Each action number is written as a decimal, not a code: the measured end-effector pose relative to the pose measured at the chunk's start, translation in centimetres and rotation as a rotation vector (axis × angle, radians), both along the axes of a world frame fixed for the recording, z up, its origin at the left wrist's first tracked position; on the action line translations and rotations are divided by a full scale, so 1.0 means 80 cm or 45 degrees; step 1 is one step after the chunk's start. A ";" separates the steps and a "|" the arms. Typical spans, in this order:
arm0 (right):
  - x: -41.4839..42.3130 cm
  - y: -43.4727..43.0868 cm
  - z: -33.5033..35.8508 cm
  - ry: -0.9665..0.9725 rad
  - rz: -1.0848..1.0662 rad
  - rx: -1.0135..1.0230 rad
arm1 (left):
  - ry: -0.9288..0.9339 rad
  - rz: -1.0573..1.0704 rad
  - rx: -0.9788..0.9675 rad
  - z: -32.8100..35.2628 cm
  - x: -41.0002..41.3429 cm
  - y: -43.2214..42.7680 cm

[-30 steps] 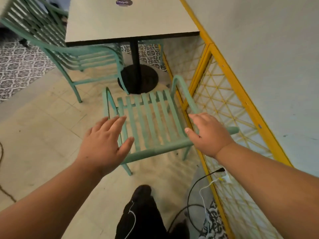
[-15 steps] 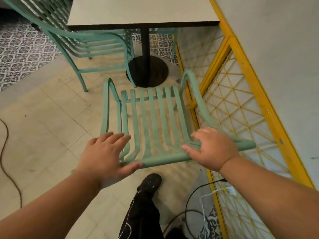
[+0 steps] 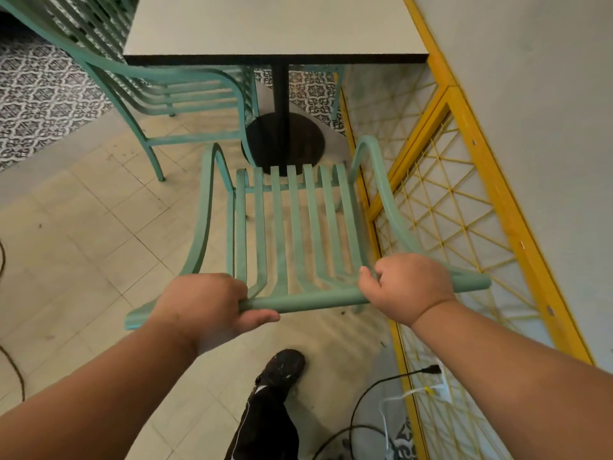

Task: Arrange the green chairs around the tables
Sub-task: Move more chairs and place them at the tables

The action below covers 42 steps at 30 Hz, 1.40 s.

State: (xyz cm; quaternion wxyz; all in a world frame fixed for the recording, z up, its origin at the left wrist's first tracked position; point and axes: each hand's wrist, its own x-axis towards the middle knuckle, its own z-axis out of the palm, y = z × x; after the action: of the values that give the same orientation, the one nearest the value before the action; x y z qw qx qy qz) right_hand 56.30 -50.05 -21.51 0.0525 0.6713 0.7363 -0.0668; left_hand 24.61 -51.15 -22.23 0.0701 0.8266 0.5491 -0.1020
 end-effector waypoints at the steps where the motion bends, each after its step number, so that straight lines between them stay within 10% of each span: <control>1: 0.000 0.009 0.000 -0.003 0.002 0.009 | -0.012 0.001 0.008 -0.001 0.000 0.010; 42: 0.006 0.340 -0.001 -0.065 0.034 0.192 | -0.085 0.040 -0.004 0.010 0.017 0.343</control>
State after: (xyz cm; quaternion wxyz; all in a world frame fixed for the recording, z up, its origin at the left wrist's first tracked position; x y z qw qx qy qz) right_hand 56.75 -22.84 -21.61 0.0216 0.6650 0.7465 0.0068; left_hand 25.97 -23.73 -21.45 0.0913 0.8207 0.5591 -0.0739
